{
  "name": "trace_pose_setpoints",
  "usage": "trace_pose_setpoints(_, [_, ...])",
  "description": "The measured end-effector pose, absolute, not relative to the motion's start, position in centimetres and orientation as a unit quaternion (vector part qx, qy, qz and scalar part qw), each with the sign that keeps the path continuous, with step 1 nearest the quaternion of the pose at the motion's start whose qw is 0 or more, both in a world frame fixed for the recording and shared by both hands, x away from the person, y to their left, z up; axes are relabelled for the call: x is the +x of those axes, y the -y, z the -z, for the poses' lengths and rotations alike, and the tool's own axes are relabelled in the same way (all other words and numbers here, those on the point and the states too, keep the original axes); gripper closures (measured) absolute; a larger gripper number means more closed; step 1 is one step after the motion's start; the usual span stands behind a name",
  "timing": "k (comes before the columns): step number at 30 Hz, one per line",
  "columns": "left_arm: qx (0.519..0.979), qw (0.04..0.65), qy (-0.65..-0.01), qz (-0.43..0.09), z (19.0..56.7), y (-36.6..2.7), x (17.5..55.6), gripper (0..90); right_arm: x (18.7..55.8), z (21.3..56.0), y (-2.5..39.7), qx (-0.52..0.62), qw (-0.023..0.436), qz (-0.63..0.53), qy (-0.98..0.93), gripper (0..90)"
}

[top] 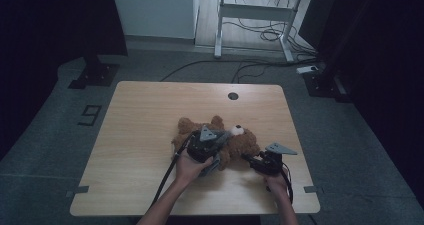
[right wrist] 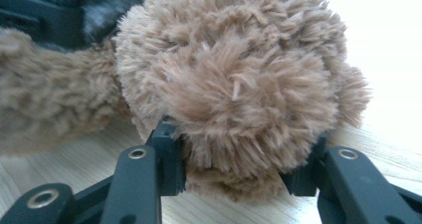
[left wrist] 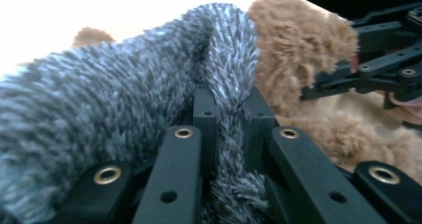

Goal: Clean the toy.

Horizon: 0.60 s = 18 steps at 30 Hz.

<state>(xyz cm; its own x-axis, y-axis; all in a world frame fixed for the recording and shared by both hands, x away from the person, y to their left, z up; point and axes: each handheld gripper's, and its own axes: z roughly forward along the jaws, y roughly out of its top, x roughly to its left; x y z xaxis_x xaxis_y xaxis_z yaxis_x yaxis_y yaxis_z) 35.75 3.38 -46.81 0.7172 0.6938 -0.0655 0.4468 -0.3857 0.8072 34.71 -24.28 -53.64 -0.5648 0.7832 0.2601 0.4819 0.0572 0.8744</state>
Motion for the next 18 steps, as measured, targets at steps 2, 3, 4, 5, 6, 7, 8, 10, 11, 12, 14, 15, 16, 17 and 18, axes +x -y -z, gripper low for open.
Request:
trace_pose_setpoints(2, [0.816, 0.433, -0.351, -0.155, 46.6, -4.4, 35.3, 80.2, 34.7, 53.7, 24.3, 0.442, 0.143, -0.524, -0.713, 53.7])
trace_pose_setpoints(3, [0.814, 0.432, -0.352, -0.162, 46.4, -5.0, 35.1, 80.2, 34.7, 53.7, 24.4, 0.442, 0.143, -0.526, -0.713, 53.8])
trace_pose_setpoints(4, [0.812, 0.432, -0.355, -0.169, 46.2, -5.6, 34.9, 80.3, 34.7, 53.7, 24.4, 0.441, 0.142, -0.527, -0.713, 53.8])
trace_pose_setpoints(5, [0.810, 0.430, -0.358, -0.176, 46.1, -6.3, 34.7, 80.3, 34.7, 53.8, 24.5, 0.440, 0.141, -0.528, -0.713, 53.8])
trace_pose_setpoints(6, [0.808, 0.426, -0.363, -0.185, 46.0, -7.0, 34.5, 80.4, 34.7, 53.8, 24.5, 0.440, 0.140, -0.529, -0.712, 53.8])
trace_pose_setpoints(7, [0.805, 0.424, -0.368, -0.190, 45.9, -7.8, 34.4, 80.4, 34.7, 53.8, 24.6, 0.440, 0.138, -0.530, -0.711, 53.8])
trace_pose_setpoints(8, [0.802, 0.423, -0.376, -0.190, 45.9, -8.6, 34.4, 80.5, 34.7, 53.8, 24.6, 0.440, 0.138, -0.531, -0.711, 53.8])
trace_pose_setpoints(10, [0.796, 0.424, -0.390, -0.187, 46.1, -10.1, 34.4, 80.6, 34.8, 53.8, 24.6, 0.439, 0.136, -0.530, -0.713, 53.8])
trace_pose_setpoints(11, [0.793, 0.422, -0.396, -0.189, 46.1, -10.8, 34.3, 80.6, 34.8, 53.9, 24.7, 0.438, 0.136, -0.530, -0.713, 53.8])
trace_pose_setpoints(12, [0.791, 0.421, -0.402, -0.191, 46.2, -11.4, 34.2, 80.6, 34.8, 53.9, 24.7, 0.438, 0.136, -0.530, -0.713, 53.7])
trace_pose_setpoints(14, [0.786, 0.420, -0.411, -0.193, 46.3, -12.6, 34.1, 80.6, 34.8, 53.9, 24.7, 0.438, 0.135, -0.531, -0.712, 53.7])
trace_pose_setpoints(15, [0.784, 0.418, -0.416, -0.194, 46.4, -13.1, 34.1, 80.6, 34.7, 53.9, 24.7, 0.438, 0.135, -0.530, -0.713, 53.7])
trace_pose_setpoints(16, [0.782, 0.416, -0.420, -0.196, 46.4, -13.5, 34.0, 80.6, 34.7, 53.9, 24.7, 0.438, 0.135, -0.530, -0.713, 53.7])
trace_pose_setpoints(17, [0.779, 0.417, -0.425, -0.198, 46.4, -13.9, 34.0, 80.6, 34.8, 53.9, 24.7, 0.439, 0.135, -0.531, -0.712, 53.7])
trace_pose_setpoints(18, [0.776, 0.419, -0.428, -0.197, 46.3, -14.2, 34.0, 80.6, 34.8, 53.9, 24.7, 0.439, 0.134, -0.532, -0.712, 53.7])
